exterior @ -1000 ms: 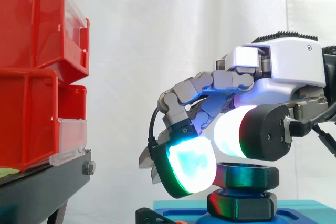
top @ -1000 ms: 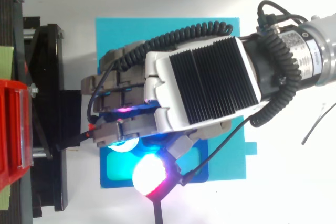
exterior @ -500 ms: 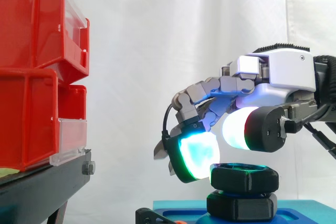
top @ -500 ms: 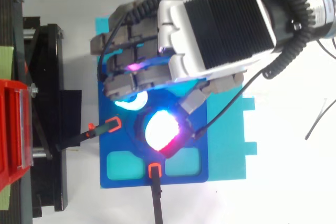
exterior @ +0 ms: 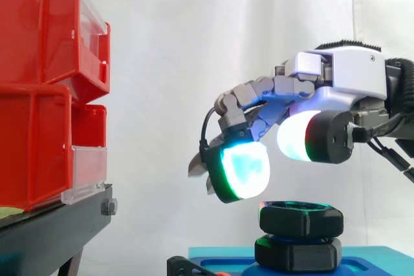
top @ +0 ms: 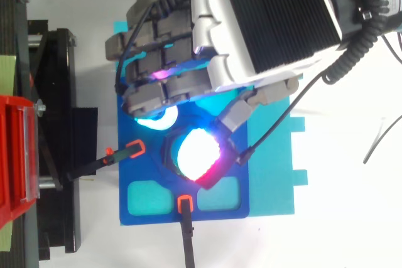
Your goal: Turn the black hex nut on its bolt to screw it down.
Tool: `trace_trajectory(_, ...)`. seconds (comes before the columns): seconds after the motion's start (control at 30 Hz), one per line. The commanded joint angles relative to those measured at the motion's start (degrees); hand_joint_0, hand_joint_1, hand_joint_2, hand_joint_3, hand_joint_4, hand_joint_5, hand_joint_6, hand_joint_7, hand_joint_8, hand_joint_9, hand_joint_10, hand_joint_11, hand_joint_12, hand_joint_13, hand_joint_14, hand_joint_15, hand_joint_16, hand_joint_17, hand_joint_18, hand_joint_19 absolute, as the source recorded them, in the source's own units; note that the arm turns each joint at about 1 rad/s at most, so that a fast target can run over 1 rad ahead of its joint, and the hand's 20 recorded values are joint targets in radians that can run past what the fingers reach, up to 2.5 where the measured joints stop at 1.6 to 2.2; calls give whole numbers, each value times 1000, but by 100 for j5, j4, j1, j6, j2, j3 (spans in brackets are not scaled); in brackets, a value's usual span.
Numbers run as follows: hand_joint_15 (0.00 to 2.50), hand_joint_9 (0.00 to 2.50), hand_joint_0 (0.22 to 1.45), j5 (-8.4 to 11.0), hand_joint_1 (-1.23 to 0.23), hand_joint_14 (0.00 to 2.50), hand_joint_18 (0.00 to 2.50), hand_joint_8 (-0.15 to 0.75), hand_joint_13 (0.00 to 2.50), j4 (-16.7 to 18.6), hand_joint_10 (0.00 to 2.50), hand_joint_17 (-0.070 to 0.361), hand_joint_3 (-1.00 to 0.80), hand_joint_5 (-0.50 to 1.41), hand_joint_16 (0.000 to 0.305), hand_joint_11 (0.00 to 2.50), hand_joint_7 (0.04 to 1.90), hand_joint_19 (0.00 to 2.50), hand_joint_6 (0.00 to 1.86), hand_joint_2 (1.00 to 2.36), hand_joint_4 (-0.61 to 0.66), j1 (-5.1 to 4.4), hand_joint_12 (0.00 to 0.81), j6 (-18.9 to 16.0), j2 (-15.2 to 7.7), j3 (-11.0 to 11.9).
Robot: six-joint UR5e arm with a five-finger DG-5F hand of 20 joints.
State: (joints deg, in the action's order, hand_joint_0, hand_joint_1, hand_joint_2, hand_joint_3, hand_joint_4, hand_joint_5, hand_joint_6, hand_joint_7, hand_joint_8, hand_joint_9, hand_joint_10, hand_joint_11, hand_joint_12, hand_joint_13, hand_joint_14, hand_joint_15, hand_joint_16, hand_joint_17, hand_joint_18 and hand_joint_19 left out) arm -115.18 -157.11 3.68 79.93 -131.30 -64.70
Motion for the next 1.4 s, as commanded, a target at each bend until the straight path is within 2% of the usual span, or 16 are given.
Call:
trace_trajectory(0.0, 181, 886, 537, 136, -325, 8, 522, 287, 651, 31, 10, 103, -500, 10, 46, 233, 1331, 576, 506, 1000, 107, -122, 330, 14, -1, 27)
trace_trajectory(0.03, 181, 884, 536, 268, -324, 8, 531, 287, 651, 93, 9, 103, -500, 9, 46, 232, 1303, 584, 506, 1000, 103, -219, 331, 5, -1, 27)
trace_trajectory(0.1, 181, 885, 536, 303, -324, 8, 525, 291, 651, 119, 11, 103, -500, -1, 46, 238, 1246, 568, 506, 1000, 123, -236, 331, -3, -1, 27)
trace_trajectory(0.27, 180, 879, 536, 549, -323, 7, 527, 286, 652, 190, 8, 104, -500, -25, 46, 223, 1098, 574, 505, 1000, 198, -482, 331, 14, -10, 27)
trace_trajectory(0.47, 182, 876, 536, 760, -321, 8, 521, 277, 651, 163, 8, 104, -500, -35, 46, 201, 995, 576, 505, 1000, 211, -614, 332, 14, -28, 1)
trace_trajectory(0.6, 175, 874, 536, 795, -319, 9, 523, 276, 650, 190, 7, 103, -500, -36, 46, 195, 983, 582, 505, 1000, 211, -667, 330, 14, -28, -175)
trace_trajectory(0.7, 172, 871, 537, 831, -319, 7, 516, 269, 647, 225, 7, 103, -500, -31, 46, 185, 995, 574, 505, 1000, 189, -676, 329, 14, -28, -236)
trace_trajectory(0.9, 174, 884, 538, 813, -318, 7, 519, 275, 647, 190, 8, 102, -500, 16, 45, 218, 1277, 575, 507, 1000, 24, -684, 325, 14, -28, -254)
trace_trajectory(1.07, 181, 912, 538, 795, -319, 8, 522, 281, 647, 163, 9, 102, -500, 27, 45, 224, 1381, 569, 507, 1000, 15, -649, 326, 14, -19, -245)
trace_trajectory(1.37, 176, 939, 538, 725, -322, 7, 526, 280, 653, 163, 8, 102, -500, 32, 45, 231, 1446, 585, 505, 1000, 41, -614, 325, 14, -28, -228)
